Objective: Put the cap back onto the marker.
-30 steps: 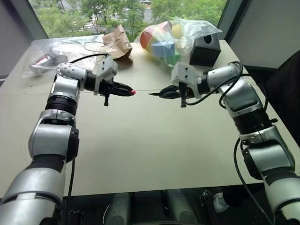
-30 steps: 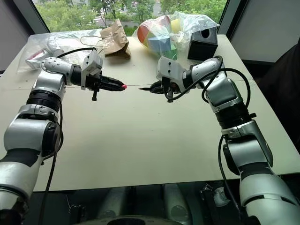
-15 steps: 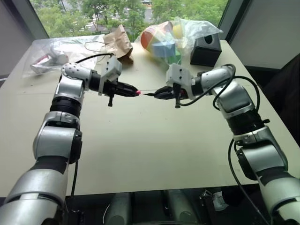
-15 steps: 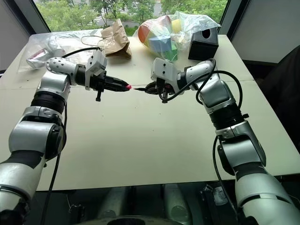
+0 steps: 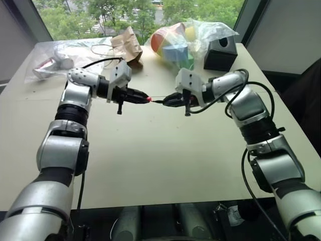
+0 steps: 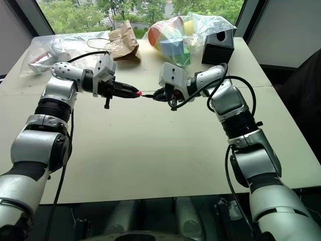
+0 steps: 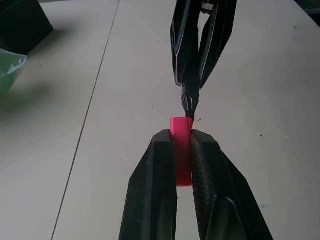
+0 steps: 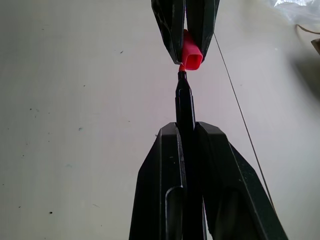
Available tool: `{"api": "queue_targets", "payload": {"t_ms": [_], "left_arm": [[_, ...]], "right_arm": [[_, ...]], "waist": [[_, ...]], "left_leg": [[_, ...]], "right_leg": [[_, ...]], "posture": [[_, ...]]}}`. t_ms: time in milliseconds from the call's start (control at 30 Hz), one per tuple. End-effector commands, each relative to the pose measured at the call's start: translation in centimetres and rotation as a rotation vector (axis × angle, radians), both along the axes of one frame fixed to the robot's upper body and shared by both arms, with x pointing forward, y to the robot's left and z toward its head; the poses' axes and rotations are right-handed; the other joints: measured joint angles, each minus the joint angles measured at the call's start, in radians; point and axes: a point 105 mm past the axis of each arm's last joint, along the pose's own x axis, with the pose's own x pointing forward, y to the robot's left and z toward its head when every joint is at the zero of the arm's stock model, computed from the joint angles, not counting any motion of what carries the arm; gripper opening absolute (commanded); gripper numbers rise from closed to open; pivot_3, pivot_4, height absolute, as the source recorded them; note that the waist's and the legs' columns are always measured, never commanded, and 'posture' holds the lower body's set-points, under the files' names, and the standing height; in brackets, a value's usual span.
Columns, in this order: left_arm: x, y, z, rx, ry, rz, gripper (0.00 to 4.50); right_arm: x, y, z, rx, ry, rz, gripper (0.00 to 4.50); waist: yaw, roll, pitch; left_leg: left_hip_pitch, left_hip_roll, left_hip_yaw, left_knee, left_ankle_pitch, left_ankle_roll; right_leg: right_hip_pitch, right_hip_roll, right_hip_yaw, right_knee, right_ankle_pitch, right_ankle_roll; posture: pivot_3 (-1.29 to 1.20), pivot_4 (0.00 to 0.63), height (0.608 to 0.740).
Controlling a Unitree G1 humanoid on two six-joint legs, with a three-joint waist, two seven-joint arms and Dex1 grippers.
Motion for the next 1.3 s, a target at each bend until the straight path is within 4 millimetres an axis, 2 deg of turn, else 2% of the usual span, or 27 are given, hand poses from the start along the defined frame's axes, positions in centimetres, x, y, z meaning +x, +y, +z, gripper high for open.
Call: {"api": "queue_targets", "payload": {"t_ms": [33,567,900,1300], "left_arm": [[-0.2,-0.1,0.4,0.013,-0.043,-0.021,0.07],[0.0,1.1,0.7,0.028,-0.053,0.013,0.07],[-0.2,0.5,0.3,0.024,-0.047,-0.007,0.07],[-0.1,0.3,0.9,0.005,-0.055,-0.002,0.07]], "right_arm": [[0.0,0.3,2.3,0.029,-0.074,0.013,0.00],[0.3,-0.4,2.1,0.020,-0.076,-0.002,0.00],[0.4,0.1,2.2,0.029,-0.078,0.006,0.00],[0.2,0.2,1.9,0.029,-0.069,0.012,0.00]], "waist": [[0.000,0.000,0.000],[0.000,0.000,0.000],[0.000,0.000,0.000],[-0.001,0.000,0.000]], "left_leg": [[0.000,0.000,0.000,0.000,0.000,0.000],[0.000,0.000,0.000,0.000,0.000,0.000],[0.000,0.000,0.000,0.000,0.000,0.000],[0.000,0.000,0.000,0.000,0.000,0.000]], "right_leg": [[0.000,0.000,0.000,0.000,0.000,0.000],[0.000,0.000,0.000,0.000,0.000,0.000],[0.000,0.000,0.000,0.000,0.000,0.000],[0.000,0.000,0.000,0.000,0.000,0.000]], "posture": [[0.00,0.150,0.740],[0.00,0.150,0.740],[0.00,0.150,0.740],[0.00,0.150,0.740]]}}
